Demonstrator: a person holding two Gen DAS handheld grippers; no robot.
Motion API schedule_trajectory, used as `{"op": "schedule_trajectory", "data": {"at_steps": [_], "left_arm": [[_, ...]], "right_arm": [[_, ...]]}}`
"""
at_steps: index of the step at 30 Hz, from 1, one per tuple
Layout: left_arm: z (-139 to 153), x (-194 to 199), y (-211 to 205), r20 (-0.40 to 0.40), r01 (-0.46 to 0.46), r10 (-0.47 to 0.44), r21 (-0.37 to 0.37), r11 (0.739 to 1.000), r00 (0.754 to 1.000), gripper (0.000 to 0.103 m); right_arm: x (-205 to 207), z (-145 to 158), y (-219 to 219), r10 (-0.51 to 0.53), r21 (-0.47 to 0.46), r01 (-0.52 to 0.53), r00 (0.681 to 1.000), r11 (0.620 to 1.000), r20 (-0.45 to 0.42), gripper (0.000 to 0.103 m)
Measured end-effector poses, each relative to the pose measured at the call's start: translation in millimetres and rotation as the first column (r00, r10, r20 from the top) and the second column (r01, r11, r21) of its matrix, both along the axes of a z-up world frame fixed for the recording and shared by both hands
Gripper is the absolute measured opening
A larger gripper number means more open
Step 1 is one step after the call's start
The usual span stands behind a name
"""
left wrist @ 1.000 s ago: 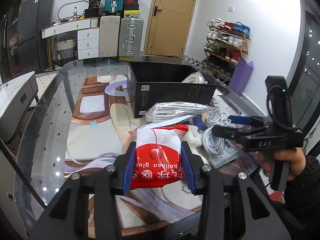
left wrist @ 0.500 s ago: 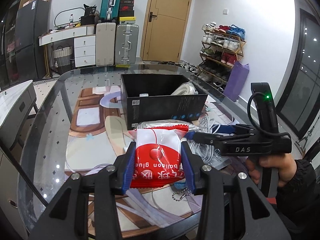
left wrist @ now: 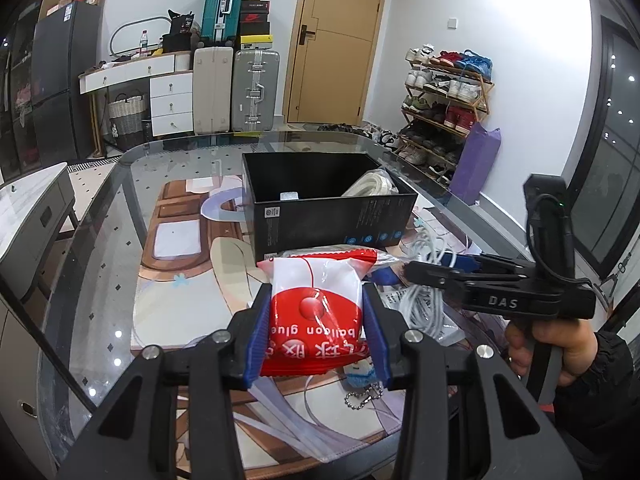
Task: Organize soft objects
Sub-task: 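Grasp the red balloon glue packet with the left tool while the right tool grasps the coiled cable, then lower packet and coiled cable into the black box and open both tools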
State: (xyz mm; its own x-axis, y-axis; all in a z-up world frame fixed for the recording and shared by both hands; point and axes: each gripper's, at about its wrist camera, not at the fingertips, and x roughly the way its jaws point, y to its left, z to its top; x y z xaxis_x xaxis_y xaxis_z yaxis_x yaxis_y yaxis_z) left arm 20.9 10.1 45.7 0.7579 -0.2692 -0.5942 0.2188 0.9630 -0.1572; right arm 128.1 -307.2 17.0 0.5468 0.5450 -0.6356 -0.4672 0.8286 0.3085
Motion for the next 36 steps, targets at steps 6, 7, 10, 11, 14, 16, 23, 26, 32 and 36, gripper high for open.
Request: {"op": "schedule_trajectory", "data": {"at_steps": [6, 7, 10, 11, 14, 16, 23, 26, 32, 36], "left_arm": [[1, 4, 1, 0.007, -0.013, 0.013, -0.004, 1.0, 1.0, 0.042], [2, 6, 1, 0.007, -0.015, 0.015, -0.003, 1.0, 1.0, 0.042], [3, 9, 1, 0.012, -0.024, 0.024, -0.003, 1.0, 1.0, 0.042], [4, 10, 1, 0.016, -0.028, 0.028, -0.004, 1.0, 0.999, 0.042], [6, 15, 2, 0.021, -0.04, 0.04, -0.008, 0.999, 0.999, 0.042], [8, 19, 3, 0.025, -0.049, 0.049, -0.013, 0.999, 0.998, 0.042], [16, 34, 6, 0.041, -0.07, 0.071, -0.025, 0.997, 0.997, 0.042], [19, 41, 8, 0.045, -0.077, 0.078, -0.028, 0.997, 0.996, 0.042], [27, 52, 10, 0.064, -0.085, 0.088, -0.037, 0.996, 0.994, 0.042], [32, 63, 10, 0.071, -0.092, 0.095, -0.045, 0.995, 0.993, 0.042]], "right_arm": [[-5, 12, -15, -0.03, 0.023, 0.029, 0.999, 0.999, 0.035, 0.06], [-6, 15, -17, -0.035, 0.031, 0.033, 0.998, 0.999, 0.043, 0.06], [-10, 25, -20, -0.043, 0.041, 0.04, 0.996, 0.998, 0.073, 0.06], [-11, 28, -20, -0.043, 0.042, 0.04, 0.996, 0.998, 0.082, 0.06], [-14, 39, -19, -0.044, 0.05, 0.039, 0.993, 0.998, 0.113, 0.06], [-14, 46, -18, -0.04, 0.052, 0.034, 0.991, 0.998, 0.126, 0.06], [-10, 71, -13, -0.039, 0.051, 0.031, 0.983, 0.998, 0.179, 0.06], [-7, 80, -11, -0.043, 0.054, 0.032, 0.979, 0.998, 0.2, 0.06], [4, 96, -4, -0.048, 0.044, 0.038, 0.971, 0.998, 0.236, 0.06], [10, 105, 0, -0.056, 0.044, 0.046, 0.964, 0.998, 0.258, 0.06]]}}
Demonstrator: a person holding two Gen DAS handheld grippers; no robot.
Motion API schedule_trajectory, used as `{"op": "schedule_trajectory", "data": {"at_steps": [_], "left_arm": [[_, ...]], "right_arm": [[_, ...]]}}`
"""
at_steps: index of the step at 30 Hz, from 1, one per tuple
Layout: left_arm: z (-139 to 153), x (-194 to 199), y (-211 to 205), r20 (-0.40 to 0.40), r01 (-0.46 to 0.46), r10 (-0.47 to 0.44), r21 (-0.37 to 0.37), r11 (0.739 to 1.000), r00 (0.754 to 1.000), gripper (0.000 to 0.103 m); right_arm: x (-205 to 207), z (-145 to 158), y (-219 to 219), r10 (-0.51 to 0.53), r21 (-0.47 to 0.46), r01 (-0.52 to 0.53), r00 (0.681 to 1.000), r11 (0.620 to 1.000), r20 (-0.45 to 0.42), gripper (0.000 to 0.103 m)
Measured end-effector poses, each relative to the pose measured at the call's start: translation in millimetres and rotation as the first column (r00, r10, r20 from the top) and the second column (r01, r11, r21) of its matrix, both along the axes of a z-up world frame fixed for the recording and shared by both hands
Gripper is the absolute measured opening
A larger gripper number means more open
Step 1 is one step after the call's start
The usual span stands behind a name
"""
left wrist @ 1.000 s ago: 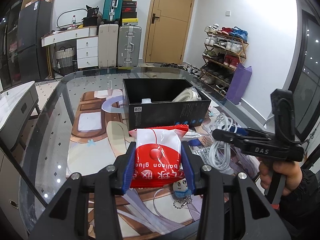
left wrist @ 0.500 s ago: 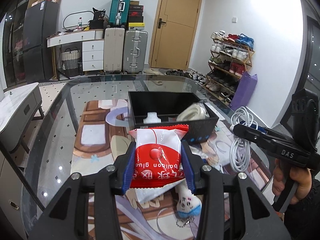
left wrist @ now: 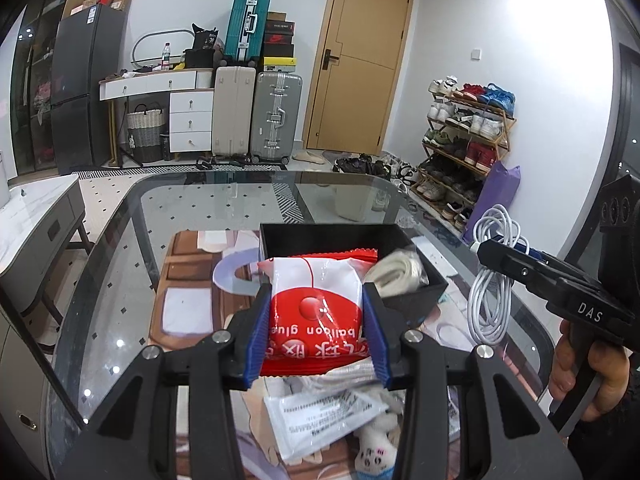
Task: Organize soft objects
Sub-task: 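Lower packet and coiled cable into the black box and open both tools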
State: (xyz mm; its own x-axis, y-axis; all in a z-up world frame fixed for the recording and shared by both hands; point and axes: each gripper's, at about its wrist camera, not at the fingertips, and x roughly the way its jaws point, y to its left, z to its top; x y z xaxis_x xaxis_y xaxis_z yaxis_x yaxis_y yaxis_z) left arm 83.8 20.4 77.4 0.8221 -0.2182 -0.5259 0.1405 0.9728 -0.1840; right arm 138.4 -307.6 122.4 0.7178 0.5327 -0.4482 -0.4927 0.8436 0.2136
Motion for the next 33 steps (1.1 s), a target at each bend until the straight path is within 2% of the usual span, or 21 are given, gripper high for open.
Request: {"op": "schedule_trajectory", "data": {"at_steps": [13, 24, 33], "left_arm": [[4, 35, -3, 0.012, -0.007, 0.007, -0.004, 1.0, 1.0, 0.042], [-2, 64, -4, -0.008, -0.017, 0.017, -0.055, 0.998, 1.0, 0.042], [-9, 80, -12, -0.029, -0.006, 0.004, -0.044, 0.999, 1.0, 0.042]], "right_arm": [[34, 11, 13, -0.024, -0.02, 0.024, 0.999, 1.0, 0.026, 0.06], [58, 4, 34, -0.062, -0.06, 0.064, 0.997, 0.996, 0.048, 0.06], [79, -13, 49, -0.092, -0.112, 0.096, 0.995, 0.989, 0.041, 0.06]]}}
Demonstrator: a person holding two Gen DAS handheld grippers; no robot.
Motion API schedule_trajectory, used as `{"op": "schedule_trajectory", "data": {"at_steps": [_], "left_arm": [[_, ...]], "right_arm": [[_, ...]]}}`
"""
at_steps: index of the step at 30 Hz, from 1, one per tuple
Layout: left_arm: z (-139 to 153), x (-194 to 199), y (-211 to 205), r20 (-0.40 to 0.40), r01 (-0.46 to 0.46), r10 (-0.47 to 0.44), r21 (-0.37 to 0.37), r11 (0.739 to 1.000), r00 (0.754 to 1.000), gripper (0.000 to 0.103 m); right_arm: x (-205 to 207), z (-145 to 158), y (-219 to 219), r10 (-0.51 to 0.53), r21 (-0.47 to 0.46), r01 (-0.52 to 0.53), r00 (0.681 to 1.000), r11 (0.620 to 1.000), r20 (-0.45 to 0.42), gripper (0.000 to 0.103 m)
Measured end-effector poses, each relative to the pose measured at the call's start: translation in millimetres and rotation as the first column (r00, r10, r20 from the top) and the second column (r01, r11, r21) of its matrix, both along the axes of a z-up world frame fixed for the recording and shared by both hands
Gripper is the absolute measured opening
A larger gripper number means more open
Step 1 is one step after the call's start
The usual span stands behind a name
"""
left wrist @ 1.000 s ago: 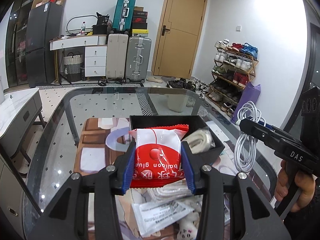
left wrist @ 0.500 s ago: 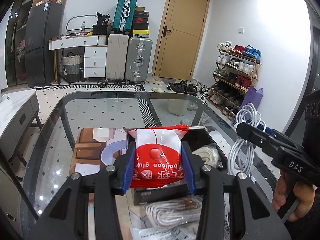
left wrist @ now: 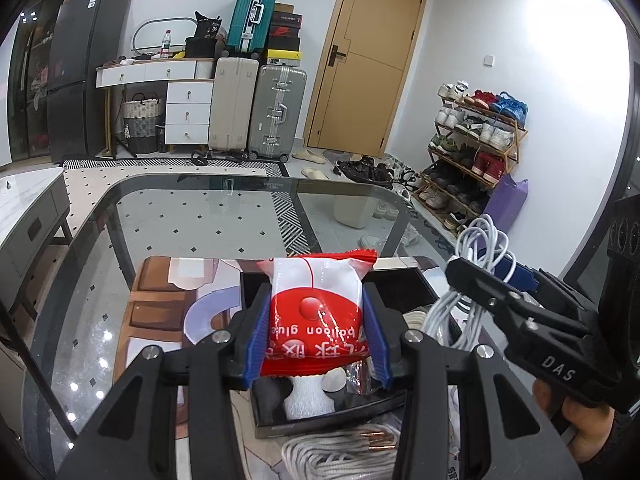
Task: Organize soft objects
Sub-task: 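Lower packet and coiled cable into the black box and open both tools, then withdraw both tools and move the right tool toward the white pouch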
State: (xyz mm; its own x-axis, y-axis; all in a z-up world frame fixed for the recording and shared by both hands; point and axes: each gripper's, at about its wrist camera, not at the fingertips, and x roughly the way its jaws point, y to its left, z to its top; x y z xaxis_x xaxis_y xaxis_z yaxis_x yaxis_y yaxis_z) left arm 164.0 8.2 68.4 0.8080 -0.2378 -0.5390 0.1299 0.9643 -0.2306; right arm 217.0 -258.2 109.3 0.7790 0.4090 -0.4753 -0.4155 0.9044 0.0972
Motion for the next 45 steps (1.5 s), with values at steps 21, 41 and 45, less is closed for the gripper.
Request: {"op": "schedule_trajectory", "data": {"at_steps": [21, 41, 45], "left_arm": [[-17, 24, -3, -0.038, -0.021, 0.021, 0.019, 1.0, 0.999, 0.042], [-10, 10, -8, -0.011, 0.001, 0.0, 0.048, 0.999, 1.0, 0.089], [0, -5, 1, 0.007, -0.008, 0.008, 0.025, 1.0, 1.0, 0.103]], "right_arm": [[32, -36, 21, 0.005, -0.046, -0.008, 0.998, 0.999, -0.064, 0.06], [8, -31, -15, -0.015, 0.012, 0.016, 0.998, 1.0, -0.067, 0.095], [-1, -29, -27, -0.02, -0.003, 0.02, 0.996, 1.0, -0.089, 0.102]]}}
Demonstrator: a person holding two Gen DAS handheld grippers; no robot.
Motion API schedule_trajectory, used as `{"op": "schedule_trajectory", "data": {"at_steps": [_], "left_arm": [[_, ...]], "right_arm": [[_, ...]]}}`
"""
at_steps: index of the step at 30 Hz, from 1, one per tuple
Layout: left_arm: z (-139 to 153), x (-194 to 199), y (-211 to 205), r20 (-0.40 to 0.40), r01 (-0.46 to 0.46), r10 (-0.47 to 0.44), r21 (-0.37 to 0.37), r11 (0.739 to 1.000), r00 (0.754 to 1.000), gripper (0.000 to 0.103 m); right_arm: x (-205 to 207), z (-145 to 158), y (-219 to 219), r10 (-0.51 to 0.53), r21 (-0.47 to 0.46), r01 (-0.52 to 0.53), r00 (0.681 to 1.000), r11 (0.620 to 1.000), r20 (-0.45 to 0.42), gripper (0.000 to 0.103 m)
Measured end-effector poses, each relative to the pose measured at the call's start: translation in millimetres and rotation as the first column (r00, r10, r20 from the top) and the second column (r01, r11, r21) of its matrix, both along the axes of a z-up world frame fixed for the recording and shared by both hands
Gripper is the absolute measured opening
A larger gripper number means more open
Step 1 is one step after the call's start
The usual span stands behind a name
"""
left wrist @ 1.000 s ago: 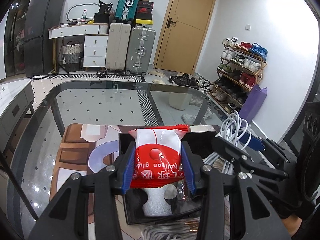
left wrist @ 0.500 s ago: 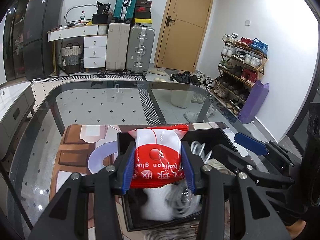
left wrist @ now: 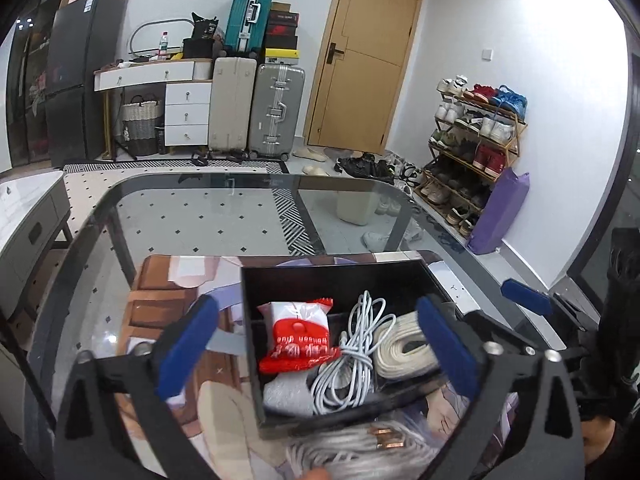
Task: Organize soft objects
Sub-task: 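Withdraw both tools and move the right tool toward the white pouch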
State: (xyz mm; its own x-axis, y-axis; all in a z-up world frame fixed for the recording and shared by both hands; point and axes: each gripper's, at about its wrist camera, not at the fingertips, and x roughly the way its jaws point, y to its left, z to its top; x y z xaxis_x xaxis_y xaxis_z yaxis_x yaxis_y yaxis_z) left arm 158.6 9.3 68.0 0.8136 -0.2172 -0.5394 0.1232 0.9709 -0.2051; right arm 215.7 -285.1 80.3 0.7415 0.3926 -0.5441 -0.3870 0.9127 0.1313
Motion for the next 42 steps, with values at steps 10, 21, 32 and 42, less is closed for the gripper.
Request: {"op": "schedule_trajectory", "data": {"at_steps": [10, 21, 32, 42], "left_arm": [[-1, -42, 9, -0.003, -0.042, 0.042, 0.021, 0.999, 0.999, 0.103], [-10, -80, 17, -0.021, -0.069, 0.069, 0.025, 0.997, 0.997, 0.103], [-20, -98, 16, -0.014, -0.07, 0.071, 0.056, 0.996, 0.997, 0.103], [-41, -105, 16, -0.06, -0.067, 0.07, 0.05, 0.996, 0.996, 0.103]], "right_arm": [[-46, -5, -20, 0.004, -0.005, -0.005, 0.999, 1.0, -0.053, 0.102], [-94, -28, -11, 0.058, -0.067, -0.067, 0.991, 0.996, -0.119, 0.102], [-114, -61, 3, 0.065, -0.078, -0.083, 0.975, 0.994, -0.211, 0.102], [-118, -74, 21, 0.097, -0.099, -0.124, 0.964, 0.987, -0.246, 0.102]]}}
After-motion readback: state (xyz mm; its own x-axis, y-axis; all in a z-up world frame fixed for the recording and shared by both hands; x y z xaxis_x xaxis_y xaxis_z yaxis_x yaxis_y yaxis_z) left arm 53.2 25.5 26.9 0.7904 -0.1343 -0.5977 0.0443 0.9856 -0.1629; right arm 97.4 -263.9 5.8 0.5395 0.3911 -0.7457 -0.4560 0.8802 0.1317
